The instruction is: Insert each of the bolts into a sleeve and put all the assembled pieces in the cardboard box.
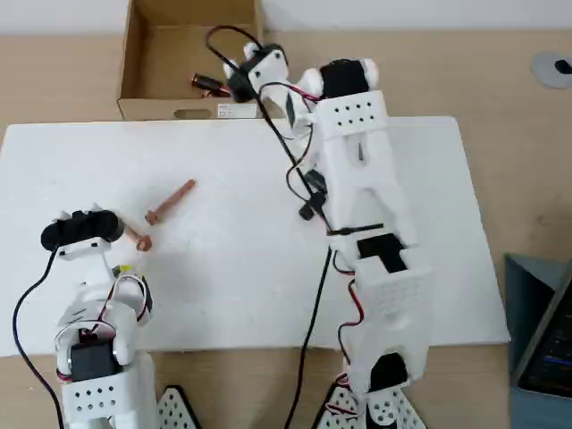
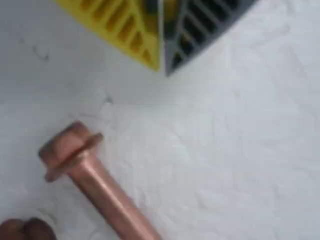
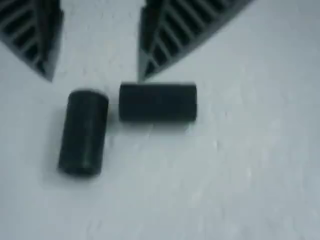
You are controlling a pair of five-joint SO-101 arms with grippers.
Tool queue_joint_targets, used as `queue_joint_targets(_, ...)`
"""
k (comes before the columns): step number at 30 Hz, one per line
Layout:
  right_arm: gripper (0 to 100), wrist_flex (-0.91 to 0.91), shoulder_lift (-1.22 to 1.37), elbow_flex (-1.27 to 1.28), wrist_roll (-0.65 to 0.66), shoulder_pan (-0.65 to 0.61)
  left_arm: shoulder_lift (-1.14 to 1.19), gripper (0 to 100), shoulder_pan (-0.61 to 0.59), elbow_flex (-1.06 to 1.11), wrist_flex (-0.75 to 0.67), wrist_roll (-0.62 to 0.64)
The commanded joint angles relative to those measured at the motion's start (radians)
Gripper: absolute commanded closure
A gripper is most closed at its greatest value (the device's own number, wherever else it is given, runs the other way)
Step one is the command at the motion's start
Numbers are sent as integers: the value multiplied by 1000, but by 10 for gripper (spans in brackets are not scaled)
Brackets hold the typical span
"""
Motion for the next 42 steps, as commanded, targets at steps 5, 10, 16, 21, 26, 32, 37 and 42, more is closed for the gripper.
queue_joint_targets(5,865,-106,-76,191,74,51,-7,998,-6,-15,3,2)
queue_joint_targets(10,864,-215,-76,294,80,51,-7,998,-5,-15,3,2)
queue_joint_targets(16,864,-315,-74,387,92,51,-7,998,-5,-15,3,2)
queue_joint_targets(21,864,-390,-74,450,100,51,-7,998,-5,-15,3,2)
queue_joint_targets(26,864,-436,-51,490,100,62,-7,998,-5,-15,3,2)
queue_joint_targets(32,865,-434,47,456,100,88,-7,998,-5,-15,3,2)
queue_joint_targets(37,868,-430,111,433,100,101,-7,998,-5,-15,3,2)
queue_joint_targets(42,930,-433,134,433,107,97,-7,998,-5,-15,3,2)
